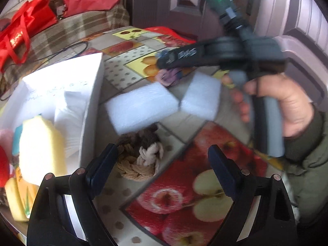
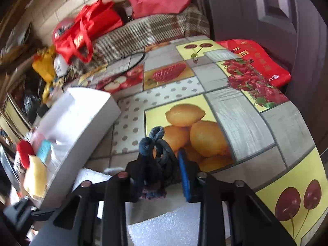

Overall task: Organize soft objects
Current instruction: 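Grasp the blue knitted toy with the right tool while the left tool grasps the rope knot toy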

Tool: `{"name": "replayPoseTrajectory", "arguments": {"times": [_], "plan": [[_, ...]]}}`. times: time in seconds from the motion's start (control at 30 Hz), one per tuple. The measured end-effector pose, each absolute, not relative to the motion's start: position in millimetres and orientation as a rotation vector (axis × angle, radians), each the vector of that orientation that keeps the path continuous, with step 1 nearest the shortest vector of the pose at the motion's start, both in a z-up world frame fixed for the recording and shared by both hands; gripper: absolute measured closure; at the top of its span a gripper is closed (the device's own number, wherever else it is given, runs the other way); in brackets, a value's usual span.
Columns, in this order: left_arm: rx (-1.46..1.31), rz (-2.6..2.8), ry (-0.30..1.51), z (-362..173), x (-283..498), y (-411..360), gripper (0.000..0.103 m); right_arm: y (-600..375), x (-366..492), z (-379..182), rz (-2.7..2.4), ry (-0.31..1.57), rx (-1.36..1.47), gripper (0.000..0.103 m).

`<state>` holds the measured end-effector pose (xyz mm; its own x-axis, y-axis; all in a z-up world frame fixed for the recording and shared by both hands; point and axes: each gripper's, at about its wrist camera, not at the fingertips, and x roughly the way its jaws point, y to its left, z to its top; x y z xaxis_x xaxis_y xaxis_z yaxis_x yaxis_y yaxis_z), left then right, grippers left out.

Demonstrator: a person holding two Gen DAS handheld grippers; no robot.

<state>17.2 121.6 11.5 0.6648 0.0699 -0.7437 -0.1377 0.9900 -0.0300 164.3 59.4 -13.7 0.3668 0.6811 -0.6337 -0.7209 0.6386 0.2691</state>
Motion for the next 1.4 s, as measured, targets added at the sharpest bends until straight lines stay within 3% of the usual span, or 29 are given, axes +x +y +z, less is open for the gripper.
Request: {"name": "replayPoseTrajectory", "arguments": {"times": [0.3, 0.57, 0.63, 0.7, 0.8, 0.97, 1.03, 1.07, 1.13, 1.2, 1.27, 1.4], "plan": [[-0.097, 0.108, 0.781, 22.8, 13.7, 125.2, 0.012, 54.7, 170.9, -12.0, 0.909, 0.799, 0.006, 0.076], [-0.081, 0.108, 0.843, 9.2, 25.3, 118.9, 0.012, 56.7, 171.9, -16.9, 0.931, 0.834, -0.005, 0.074], [-0.065, 0.091, 0.851, 7.7, 26.0, 114.7, 0.012, 56.5, 170.3, -15.4, 0.921, 0.820, -0.025, 0.066], [-0.054, 0.089, 0.853, 6.5, 24.7, 112.5, 0.013, 52.3, 170.4, -12.3, 0.920, 0.812, -0.019, 0.039], [-0.031, 0.112, 0.860, 5.2, 24.3, 112.5, 0.024, 47.9, 170.2, -8.8, 0.932, 0.802, -0.015, 0.036], [-0.021, 0.119, 0.856, 3.9, 23.9, 112.5, 0.025, 59.3, 162.5, -13.4, 0.958, 0.811, -0.103, 0.036], [-0.003, 0.129, 0.858, 2.4, 24.8, 110.7, 0.025, 65.8, 156.9, -16.0, 0.961, 0.808, -0.151, 0.039], [0.011, 0.137, 0.859, 0.8, 25.8, 110.4, 0.027, 69.3, 155.2, -18.2, 0.961, 0.812, -0.174, 0.048], [0.041, 0.165, 0.853, -0.9, 25.4, 110.3, 0.039, 72.1, 154.7, -21.6, 0.965, 0.826, -0.188, 0.060], [0.054, 0.183, 0.845, 0.1, 24.4, 114.1, 0.061, 71.0, 154.1, -19.5, 0.975, 0.817, -0.186, 0.077], [0.031, 0.178, 0.830, 2.3, 22.7, 118.5, 0.064, 66.9, 152.4, -13.6, 0.983, 0.792, -0.161, 0.088], [0.010, 0.183, 0.806, 5.0, 20.6, 122.7, 0.069, 58.4, 153.0, -3.4, 0.982, 0.750, -0.098, 0.089]]}}
